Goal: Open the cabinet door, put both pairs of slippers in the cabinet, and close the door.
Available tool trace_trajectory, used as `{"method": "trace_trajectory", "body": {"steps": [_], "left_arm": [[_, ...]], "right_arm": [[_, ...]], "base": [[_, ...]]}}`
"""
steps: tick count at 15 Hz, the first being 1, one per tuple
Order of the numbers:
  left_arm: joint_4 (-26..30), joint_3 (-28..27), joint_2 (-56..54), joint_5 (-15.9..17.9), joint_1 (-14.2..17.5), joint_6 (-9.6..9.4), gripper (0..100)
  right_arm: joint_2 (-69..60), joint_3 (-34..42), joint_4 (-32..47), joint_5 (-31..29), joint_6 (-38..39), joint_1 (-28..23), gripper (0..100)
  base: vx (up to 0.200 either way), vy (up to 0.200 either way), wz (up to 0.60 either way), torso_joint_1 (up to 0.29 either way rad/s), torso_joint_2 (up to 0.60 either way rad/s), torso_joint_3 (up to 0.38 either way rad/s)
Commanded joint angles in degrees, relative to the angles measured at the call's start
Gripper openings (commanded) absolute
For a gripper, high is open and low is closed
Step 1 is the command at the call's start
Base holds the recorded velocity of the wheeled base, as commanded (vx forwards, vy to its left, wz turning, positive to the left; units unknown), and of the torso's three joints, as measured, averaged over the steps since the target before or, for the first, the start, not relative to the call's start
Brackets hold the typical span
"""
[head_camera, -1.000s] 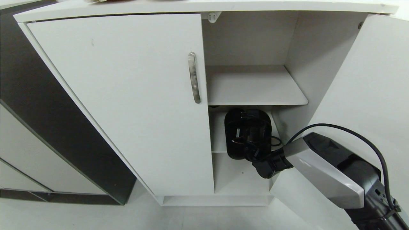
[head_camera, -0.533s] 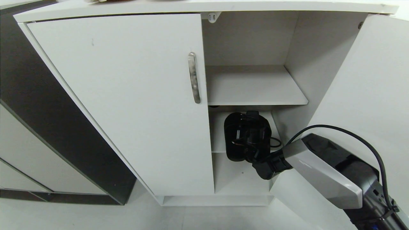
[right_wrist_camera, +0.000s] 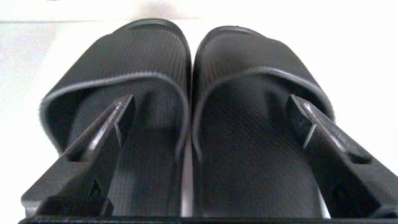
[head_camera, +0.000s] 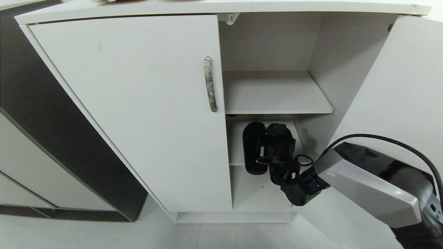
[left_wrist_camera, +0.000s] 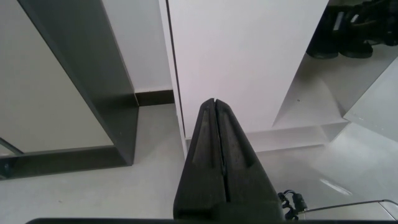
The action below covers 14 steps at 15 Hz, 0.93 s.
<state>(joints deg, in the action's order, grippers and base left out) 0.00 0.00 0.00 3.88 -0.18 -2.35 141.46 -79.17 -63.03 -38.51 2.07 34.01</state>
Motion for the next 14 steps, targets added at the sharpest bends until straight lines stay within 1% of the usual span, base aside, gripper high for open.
{"method": "trace_trajectory", "body": {"steps": [1,3,4,5,9,13,14], "left_arm": [[0.0,0.0,0.1,0.0,0.0,-0.02,0],[0.0,0.0,0.1,0.0,0.0,-0.02,0],[0.0,0.0,0.1,0.0,0.0,0.07,0],[0.0,0.0,0.1,0.0,0.0,0.07,0],[0.0,0.0,0.1,0.0,0.0,0.16,0],[0.1,0.0,0.1,0.0,0.0,0.16,0],[0.1,0.0,0.1,0.0,0.0,0.42,0]], "right_arm": [[-9.0,13.2,-6.9,-1.0,-0.1,3.3,100],[-13.8,24.6,-11.7,-1.0,0.0,6.8,100],[-14.7,28.4,-13.9,-1.0,-0.1,7.7,100],[-14.7,30.5,-15.0,-1.0,-0.2,7.9,100],[-14.5,31.0,-15.3,-0.9,-0.2,8.4,100],[-14.5,30.9,-15.3,-0.9,-0.2,8.5,100],[-14.5,31.0,-15.3,-0.9,-0.2,8.5,100]], "base": [[0.000,0.000,0.00,0.000,0.00,0.000],[0.000,0.000,0.00,0.000,0.00,0.000],[0.000,0.000,0.00,0.000,0.00,0.000],[0.000,0.000,0.00,0.000,0.00,0.000],[0.000,0.000,0.00,0.000,0.00,0.000],[-0.200,0.000,0.00,0.006,0.00,0.001],[-0.200,0.000,0.00,-0.002,0.00,0.017]]}}
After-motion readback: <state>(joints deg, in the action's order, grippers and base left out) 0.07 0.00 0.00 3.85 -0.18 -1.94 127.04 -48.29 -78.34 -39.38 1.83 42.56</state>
